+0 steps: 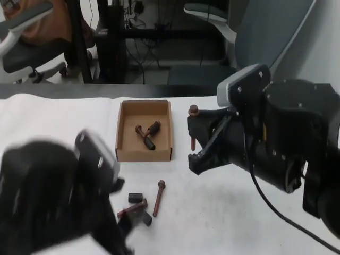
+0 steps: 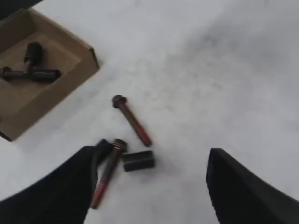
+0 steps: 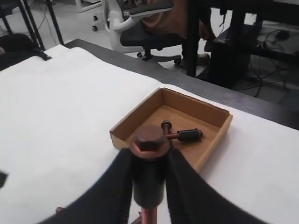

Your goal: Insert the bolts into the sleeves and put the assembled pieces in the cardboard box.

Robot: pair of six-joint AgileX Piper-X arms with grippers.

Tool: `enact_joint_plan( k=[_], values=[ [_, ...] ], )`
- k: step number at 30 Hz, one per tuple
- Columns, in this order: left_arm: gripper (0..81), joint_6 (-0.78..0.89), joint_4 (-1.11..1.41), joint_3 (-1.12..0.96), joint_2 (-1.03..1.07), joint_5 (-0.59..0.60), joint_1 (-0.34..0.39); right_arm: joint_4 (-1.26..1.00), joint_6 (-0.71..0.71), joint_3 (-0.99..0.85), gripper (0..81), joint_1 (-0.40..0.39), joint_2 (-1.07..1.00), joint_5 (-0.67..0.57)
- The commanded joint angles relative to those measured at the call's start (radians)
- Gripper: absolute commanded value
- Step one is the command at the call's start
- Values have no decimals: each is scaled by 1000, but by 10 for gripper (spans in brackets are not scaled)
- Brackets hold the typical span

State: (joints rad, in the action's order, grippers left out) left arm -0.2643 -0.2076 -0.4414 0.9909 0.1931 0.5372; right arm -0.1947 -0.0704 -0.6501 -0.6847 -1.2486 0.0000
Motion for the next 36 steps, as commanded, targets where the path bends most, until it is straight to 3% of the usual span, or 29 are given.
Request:
enact_joint_plan(
  k=[1,3,5,13,25,36],
  values=[
    [623,-87,-123,-130,103,83,-92,89,-62,-71,0,32,-11,-90],
    [623,-169,-217,-219,184,155,-136,188,-87,-142,0,56,-44,-123],
    [623,-275,-298,-290,254,146,-157,293,-87,-227,0,71,-92,-121],
    [620,-556,-379,-426,455,64,-131,638,-79,-585,0,75,-361,-128],
    [602,-747,-319,-450,642,-32,-116,702,-71,-973,0,88,-753,-187],
    [574,-791,-158,-454,656,-34,-120,765,-55,-1059,0,134,-881,-170]
  ],
)
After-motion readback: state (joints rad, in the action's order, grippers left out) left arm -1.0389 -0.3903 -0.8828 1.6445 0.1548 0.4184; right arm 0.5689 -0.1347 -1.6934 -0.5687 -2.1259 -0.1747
